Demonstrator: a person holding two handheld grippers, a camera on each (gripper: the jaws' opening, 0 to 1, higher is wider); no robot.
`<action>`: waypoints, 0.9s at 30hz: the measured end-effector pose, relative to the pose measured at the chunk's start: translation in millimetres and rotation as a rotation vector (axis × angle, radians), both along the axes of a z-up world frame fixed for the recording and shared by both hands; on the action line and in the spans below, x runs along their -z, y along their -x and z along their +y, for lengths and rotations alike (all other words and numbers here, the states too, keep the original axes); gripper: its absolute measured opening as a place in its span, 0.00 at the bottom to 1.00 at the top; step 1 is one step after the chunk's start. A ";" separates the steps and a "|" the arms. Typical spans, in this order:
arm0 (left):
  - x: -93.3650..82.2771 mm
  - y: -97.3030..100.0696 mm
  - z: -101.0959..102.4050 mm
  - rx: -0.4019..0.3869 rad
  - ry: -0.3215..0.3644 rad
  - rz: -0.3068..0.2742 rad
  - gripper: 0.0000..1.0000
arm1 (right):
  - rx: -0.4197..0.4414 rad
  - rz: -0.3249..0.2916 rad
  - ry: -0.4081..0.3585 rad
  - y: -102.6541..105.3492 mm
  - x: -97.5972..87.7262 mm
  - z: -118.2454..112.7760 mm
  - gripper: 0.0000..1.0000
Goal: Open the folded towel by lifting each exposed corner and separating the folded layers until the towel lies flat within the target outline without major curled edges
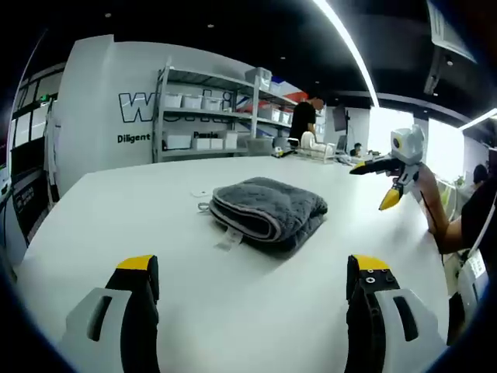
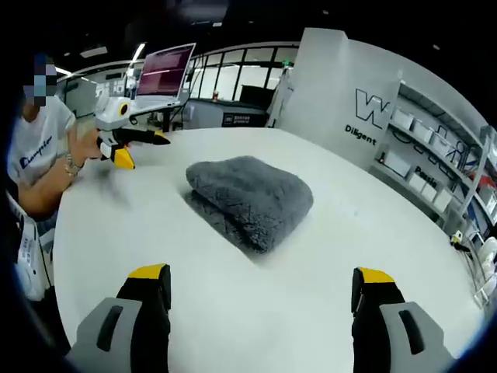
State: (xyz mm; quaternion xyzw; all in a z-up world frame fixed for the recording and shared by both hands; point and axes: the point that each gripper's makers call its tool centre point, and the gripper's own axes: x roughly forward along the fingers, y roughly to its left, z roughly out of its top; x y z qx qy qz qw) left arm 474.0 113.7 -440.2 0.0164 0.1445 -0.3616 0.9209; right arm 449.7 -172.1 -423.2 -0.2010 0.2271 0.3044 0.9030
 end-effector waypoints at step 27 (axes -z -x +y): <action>-7.8 2.7 -3.6 0.026 0.008 -0.016 1.00 | -0.118 -0.108 0.124 -1.6 -50.1 47.9 0.99</action>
